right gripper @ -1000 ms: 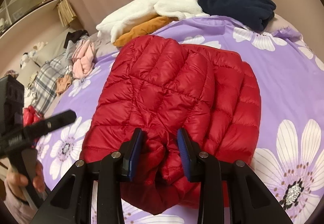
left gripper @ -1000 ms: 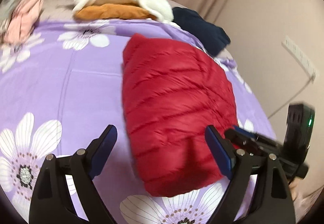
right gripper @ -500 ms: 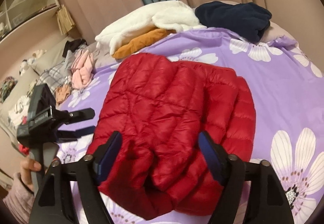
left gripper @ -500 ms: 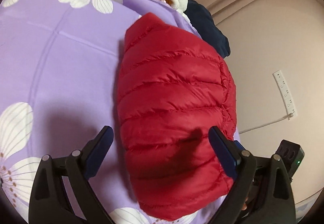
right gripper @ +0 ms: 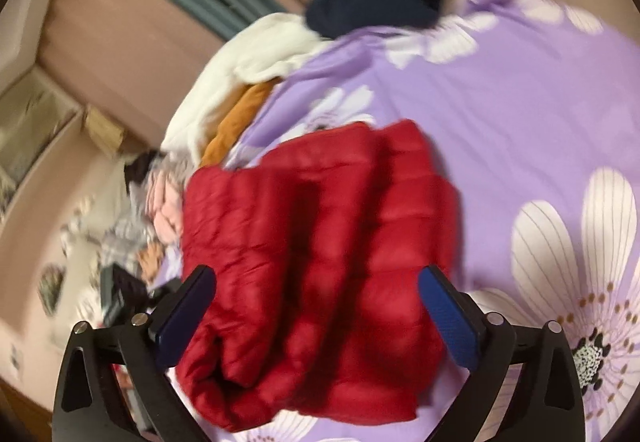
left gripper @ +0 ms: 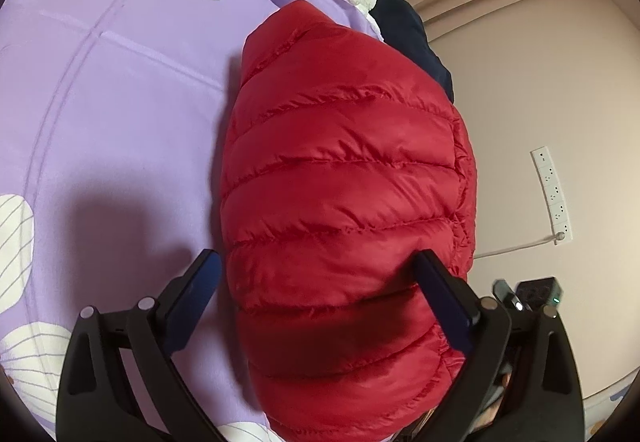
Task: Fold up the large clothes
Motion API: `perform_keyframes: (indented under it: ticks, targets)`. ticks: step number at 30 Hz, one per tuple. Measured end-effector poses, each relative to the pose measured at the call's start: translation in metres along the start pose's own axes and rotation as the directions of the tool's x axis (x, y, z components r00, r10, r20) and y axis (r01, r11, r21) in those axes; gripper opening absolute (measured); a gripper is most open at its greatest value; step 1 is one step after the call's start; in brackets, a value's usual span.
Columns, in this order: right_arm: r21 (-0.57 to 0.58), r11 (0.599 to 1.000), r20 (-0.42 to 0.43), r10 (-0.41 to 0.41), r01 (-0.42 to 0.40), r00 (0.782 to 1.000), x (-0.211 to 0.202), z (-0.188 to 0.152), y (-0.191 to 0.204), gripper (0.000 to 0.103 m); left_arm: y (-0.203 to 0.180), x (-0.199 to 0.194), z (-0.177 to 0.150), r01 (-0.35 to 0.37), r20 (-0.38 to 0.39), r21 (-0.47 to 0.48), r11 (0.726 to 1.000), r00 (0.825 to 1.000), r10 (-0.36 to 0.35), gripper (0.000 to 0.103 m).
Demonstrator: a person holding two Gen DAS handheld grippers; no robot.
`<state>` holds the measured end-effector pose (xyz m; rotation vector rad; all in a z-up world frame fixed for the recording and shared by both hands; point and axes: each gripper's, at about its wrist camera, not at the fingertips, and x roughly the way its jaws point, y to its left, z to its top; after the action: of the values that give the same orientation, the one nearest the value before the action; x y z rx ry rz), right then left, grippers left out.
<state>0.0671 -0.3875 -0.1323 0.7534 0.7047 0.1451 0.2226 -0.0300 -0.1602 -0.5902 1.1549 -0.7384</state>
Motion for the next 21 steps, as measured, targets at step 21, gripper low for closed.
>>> perform_keyframes:
  ticks: [21]
  targets:
    - [0.334,0.929,-0.075,0.197,-0.161,0.978,0.053,0.000,-0.065,0.102,0.017,0.018,0.007,0.063,-0.026,-0.060,0.996,0.998,-0.065,0.103]
